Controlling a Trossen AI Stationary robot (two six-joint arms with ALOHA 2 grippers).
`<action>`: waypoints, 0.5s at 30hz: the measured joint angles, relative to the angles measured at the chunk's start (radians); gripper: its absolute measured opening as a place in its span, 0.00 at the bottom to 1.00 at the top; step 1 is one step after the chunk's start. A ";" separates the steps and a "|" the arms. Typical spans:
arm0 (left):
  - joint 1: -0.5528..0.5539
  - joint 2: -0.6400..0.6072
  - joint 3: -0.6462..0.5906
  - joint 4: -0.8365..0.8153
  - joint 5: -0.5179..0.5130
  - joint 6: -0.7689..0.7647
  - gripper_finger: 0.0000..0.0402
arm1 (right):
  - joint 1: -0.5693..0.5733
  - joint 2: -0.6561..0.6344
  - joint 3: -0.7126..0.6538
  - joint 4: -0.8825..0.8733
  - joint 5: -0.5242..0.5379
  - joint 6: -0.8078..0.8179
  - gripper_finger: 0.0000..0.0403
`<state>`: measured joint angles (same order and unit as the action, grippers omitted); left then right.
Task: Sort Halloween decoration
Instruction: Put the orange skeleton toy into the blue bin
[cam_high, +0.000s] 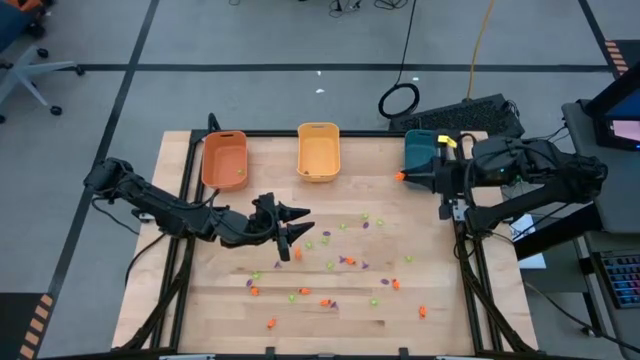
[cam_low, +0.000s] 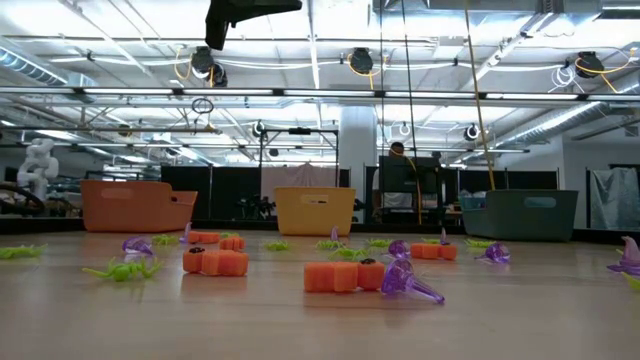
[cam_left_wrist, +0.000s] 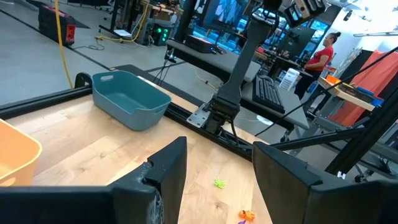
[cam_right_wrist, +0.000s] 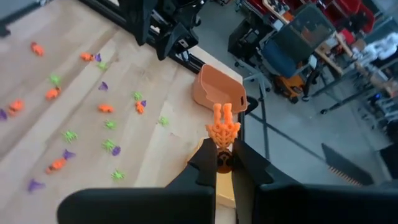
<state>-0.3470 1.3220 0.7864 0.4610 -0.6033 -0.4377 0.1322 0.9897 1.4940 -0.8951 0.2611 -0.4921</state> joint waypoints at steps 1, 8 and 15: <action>0.000 0.000 0.000 0.000 0.000 0.000 0.46 | 0.000 0.000 0.000 0.000 0.000 0.017 0.01; 0.000 0.000 0.000 0.000 0.000 0.000 0.46 | 0.000 0.002 0.000 0.000 0.001 0.239 0.01; 0.000 0.000 0.000 0.000 0.000 0.009 0.46 | 0.000 0.024 0.000 0.000 0.000 0.434 0.01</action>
<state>-0.3470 1.3220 0.7864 0.4614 -0.6033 -0.4292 0.1322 1.0135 1.4940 -0.8951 0.2615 -0.0578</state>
